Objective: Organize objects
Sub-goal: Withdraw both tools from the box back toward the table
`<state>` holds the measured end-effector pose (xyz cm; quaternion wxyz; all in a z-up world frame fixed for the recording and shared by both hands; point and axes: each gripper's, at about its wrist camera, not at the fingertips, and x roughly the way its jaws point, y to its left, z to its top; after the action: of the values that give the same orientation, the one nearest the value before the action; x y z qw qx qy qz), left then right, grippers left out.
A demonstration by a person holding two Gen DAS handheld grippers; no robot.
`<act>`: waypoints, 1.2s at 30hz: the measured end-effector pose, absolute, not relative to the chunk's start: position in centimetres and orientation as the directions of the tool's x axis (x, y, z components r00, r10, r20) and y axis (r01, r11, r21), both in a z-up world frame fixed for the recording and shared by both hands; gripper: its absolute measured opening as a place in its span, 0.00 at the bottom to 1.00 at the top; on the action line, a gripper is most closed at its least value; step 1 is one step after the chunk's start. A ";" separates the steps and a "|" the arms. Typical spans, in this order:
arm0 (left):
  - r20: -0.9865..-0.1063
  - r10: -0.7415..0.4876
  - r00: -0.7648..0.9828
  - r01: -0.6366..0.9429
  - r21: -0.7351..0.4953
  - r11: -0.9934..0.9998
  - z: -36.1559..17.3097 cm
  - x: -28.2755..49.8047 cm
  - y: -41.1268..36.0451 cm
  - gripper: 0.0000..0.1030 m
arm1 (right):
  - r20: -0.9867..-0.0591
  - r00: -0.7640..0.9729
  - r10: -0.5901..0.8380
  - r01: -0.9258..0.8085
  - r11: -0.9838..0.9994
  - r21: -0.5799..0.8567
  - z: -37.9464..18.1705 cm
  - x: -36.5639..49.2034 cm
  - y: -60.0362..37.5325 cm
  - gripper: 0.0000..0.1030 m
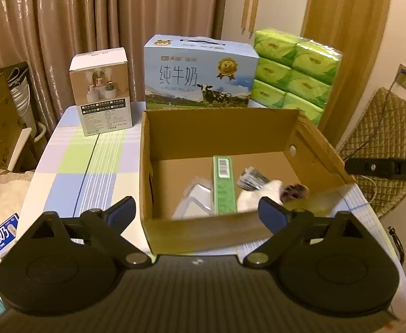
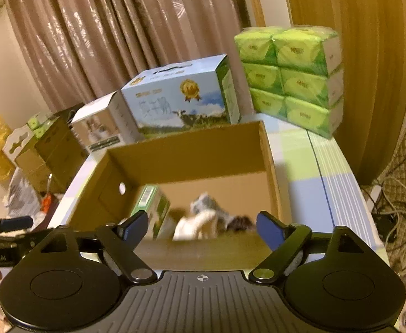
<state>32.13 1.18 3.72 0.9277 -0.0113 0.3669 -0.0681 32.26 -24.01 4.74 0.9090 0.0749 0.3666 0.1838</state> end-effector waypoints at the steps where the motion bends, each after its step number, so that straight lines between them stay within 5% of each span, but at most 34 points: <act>1: -0.677 -0.135 0.724 0.116 -0.074 0.991 3.8 31.3 1.1 0.92 | -0.638 0.667 0.386 -0.277 0.923 0.268 4.8 31.1 -24.2 0.86; 18: -0.691 -0.107 0.715 0.050 -0.103 0.993 2.2 14.7 -0.2 0.98 | -0.671 0.659 0.340 -0.226 0.940 0.255 2.3 13.6 -25.8 0.98; 36: -0.712 -0.079 0.697 0.034 -0.077 0.996 1.0 8.9 0.2 0.98 | -0.670 0.643 0.371 -0.258 0.929 0.266 1.8 9.6 -24.9 0.98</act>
<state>8.88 0.25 1.04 0.9208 -0.0290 0.3878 -0.0304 9.62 -24.87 1.78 0.9034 0.0731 0.3851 0.1740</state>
